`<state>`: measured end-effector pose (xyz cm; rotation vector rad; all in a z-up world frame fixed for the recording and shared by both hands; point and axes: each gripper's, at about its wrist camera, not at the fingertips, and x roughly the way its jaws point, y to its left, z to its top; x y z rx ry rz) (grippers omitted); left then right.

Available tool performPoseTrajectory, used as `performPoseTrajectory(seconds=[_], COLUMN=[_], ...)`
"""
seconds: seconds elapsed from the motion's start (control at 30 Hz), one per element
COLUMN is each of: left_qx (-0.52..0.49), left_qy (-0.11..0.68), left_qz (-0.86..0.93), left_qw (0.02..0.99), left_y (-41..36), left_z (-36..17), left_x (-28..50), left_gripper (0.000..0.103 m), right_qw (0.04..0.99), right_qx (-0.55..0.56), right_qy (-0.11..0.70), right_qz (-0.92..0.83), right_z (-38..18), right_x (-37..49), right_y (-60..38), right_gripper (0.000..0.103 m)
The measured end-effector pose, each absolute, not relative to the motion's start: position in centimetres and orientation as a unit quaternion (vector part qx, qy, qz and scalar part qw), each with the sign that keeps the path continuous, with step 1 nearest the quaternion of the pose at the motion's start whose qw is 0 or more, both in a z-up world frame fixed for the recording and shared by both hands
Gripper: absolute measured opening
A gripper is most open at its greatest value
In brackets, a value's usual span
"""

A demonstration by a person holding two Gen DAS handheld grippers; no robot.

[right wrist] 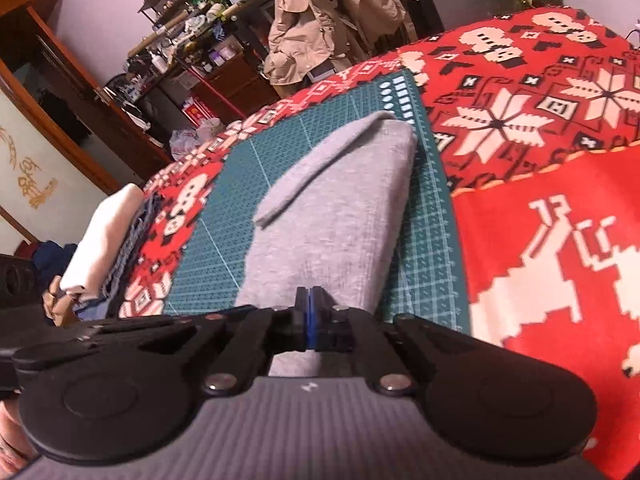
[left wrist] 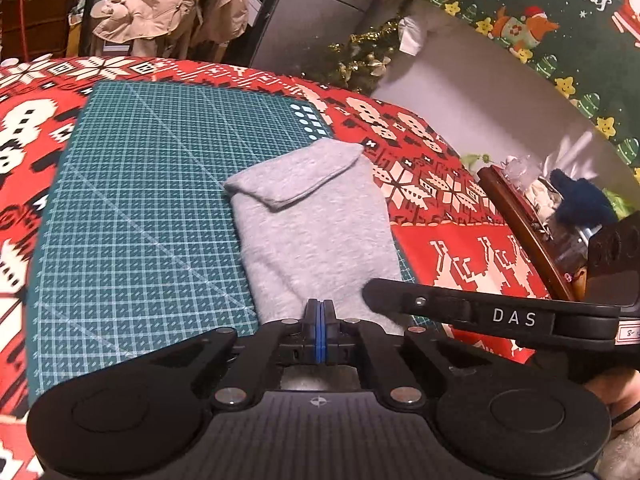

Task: Fold clothes

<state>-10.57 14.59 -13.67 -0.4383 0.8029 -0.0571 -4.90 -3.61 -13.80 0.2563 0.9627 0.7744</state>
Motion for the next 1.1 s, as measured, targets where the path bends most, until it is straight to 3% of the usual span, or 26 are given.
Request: performPoseTrajectory(seconds=[0.17,0.27,0.9,1.1], left_qx=[-0.213,-0.22,-0.198,-0.172], left_qy=[0.387,0.364,0.42,0.434], left_qz=[-0.015,-0.041,-0.03,-0.024], left_qw=[0.897,0.904,0.885,0.884], left_y=[14.7,14.4,13.9,13.8], left_z=[-13.3,-12.5,-14.7,-13.9], left_x=[-12.2,-13.2,-15.6,-16.8], left_gripper=[0.003,0.004,0.004,0.007], right_qw=[0.81,0.81,0.801,0.805], right_qx=[0.113,0.113,0.076,0.033], right_qy=[0.459,0.453,0.461,0.464], right_qz=[0.348,0.354,0.373,0.369], right_z=[-13.6,-12.8,-13.6,-12.7], right_x=[-5.5,-6.5,-10.1,-11.5], right_y=[-4.3,-4.4,-5.5,-5.6], right_gripper=[0.0,0.009,0.002,0.011])
